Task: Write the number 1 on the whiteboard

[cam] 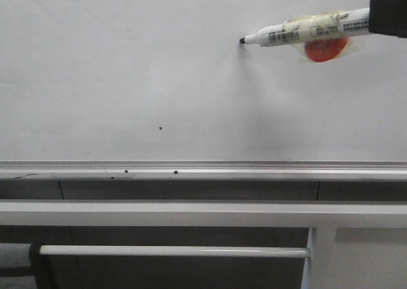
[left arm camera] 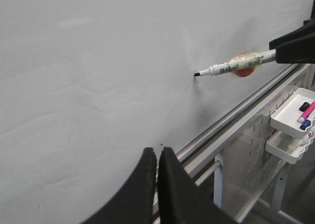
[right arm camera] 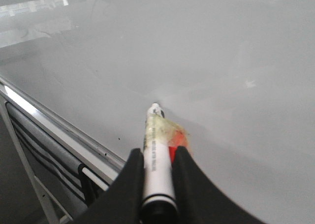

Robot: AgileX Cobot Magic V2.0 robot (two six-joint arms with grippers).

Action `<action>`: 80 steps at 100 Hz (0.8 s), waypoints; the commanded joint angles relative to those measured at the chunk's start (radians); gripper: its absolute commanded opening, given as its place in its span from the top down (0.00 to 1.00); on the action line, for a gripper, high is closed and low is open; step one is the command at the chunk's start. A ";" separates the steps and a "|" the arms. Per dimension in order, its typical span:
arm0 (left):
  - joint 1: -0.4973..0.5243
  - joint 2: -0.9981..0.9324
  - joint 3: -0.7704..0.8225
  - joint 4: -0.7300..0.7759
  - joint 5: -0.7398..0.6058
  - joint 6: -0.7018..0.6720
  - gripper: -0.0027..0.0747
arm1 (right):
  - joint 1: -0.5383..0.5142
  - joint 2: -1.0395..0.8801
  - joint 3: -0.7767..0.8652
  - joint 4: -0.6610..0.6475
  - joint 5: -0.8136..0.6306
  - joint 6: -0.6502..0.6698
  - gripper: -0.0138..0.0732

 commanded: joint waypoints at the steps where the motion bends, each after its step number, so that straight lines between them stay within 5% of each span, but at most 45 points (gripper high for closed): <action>1: -0.003 0.007 -0.026 0.017 -0.060 -0.009 0.99 | -0.007 -0.003 -0.028 -0.014 -0.081 -0.015 0.91; 80: -0.003 0.007 -0.026 0.017 -0.061 -0.009 0.99 | -0.008 0.264 -0.041 0.106 -0.121 -0.092 0.91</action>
